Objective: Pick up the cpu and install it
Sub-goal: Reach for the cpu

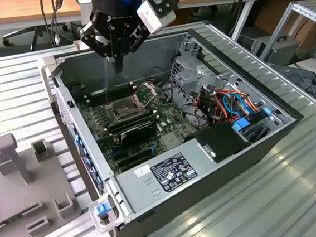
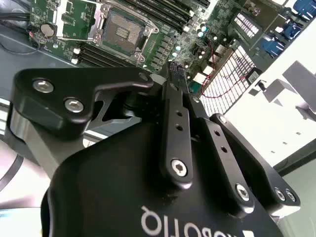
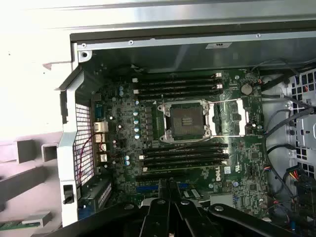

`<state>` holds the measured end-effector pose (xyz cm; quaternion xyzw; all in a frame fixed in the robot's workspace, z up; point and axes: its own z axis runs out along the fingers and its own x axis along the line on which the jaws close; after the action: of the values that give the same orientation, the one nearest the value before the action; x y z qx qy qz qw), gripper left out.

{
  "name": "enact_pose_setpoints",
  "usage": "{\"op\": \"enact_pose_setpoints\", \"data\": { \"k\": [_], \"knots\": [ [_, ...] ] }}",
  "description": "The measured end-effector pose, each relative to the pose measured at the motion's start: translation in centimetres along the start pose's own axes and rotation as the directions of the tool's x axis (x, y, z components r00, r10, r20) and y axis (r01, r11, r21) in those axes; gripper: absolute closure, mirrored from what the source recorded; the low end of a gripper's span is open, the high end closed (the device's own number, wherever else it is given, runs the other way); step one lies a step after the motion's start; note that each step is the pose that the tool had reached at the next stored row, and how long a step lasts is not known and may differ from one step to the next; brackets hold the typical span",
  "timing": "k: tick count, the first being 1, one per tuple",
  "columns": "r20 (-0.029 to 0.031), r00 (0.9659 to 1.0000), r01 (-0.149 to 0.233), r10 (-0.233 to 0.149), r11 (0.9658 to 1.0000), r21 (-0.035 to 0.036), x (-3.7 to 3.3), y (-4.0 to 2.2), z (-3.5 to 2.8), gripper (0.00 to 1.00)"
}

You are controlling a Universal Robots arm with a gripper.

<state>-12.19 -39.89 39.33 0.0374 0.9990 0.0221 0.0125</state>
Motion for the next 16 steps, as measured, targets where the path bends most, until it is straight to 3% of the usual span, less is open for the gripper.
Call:
{"op": "enact_pose_setpoints", "data": {
  "k": [12, 16],
  "knots": [
    [0.0, 1.0, 0.0, 0.0, 1.0, 0.0, 0.33, -0.03, 0.1, 0.89],
    [0.0, 1.0, 0.0, 0.0, 1.0, 0.0, 0.88, -0.07, 0.09, 0.89]
  ]
}}
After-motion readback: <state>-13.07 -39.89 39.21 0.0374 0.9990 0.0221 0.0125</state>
